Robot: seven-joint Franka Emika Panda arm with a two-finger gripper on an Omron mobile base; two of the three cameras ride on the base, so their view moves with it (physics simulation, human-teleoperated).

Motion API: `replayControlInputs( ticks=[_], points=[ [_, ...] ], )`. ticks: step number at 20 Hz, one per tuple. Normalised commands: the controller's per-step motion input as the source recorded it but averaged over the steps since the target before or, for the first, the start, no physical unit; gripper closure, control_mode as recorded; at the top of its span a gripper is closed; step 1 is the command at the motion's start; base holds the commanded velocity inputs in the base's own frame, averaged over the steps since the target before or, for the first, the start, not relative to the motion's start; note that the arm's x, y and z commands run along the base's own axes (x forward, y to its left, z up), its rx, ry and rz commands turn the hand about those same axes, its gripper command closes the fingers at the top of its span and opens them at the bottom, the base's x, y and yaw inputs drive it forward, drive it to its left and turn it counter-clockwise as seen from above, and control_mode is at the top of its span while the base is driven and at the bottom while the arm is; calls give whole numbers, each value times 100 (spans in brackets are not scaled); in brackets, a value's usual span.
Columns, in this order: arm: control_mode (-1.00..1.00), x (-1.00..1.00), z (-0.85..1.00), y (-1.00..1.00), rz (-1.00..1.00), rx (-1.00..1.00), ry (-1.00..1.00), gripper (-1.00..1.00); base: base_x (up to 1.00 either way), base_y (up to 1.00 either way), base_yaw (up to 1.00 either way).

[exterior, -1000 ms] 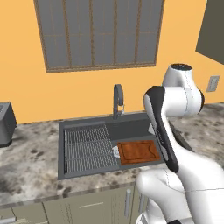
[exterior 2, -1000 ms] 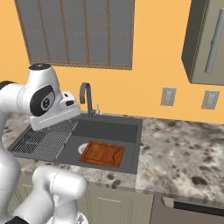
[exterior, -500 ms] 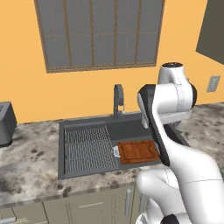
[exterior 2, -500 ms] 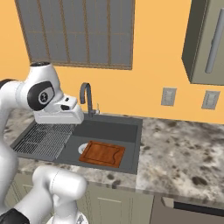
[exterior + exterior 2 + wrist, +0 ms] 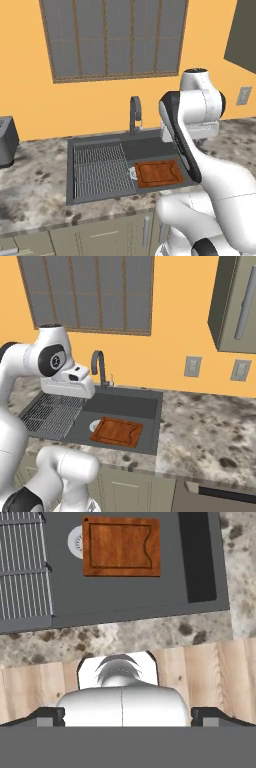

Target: Move the cutting board and knife to the sink. Then move spray from the cabinet to the counter.

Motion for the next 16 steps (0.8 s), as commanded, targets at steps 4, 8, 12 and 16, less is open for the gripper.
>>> replayControlInputs(
  ticks=[4,8,12,16],
  points=[
    [-100,-23,0,0,0,5,0,-100,0,0,0],
    [100,-17,0,0,0,1,0,-100,-75,0,0],
    [100,0,0,0,0,0,0,-100,-100,6,0],
    [100,0,0,0,0,0,0,-100,-67,49,0]
  ],
)
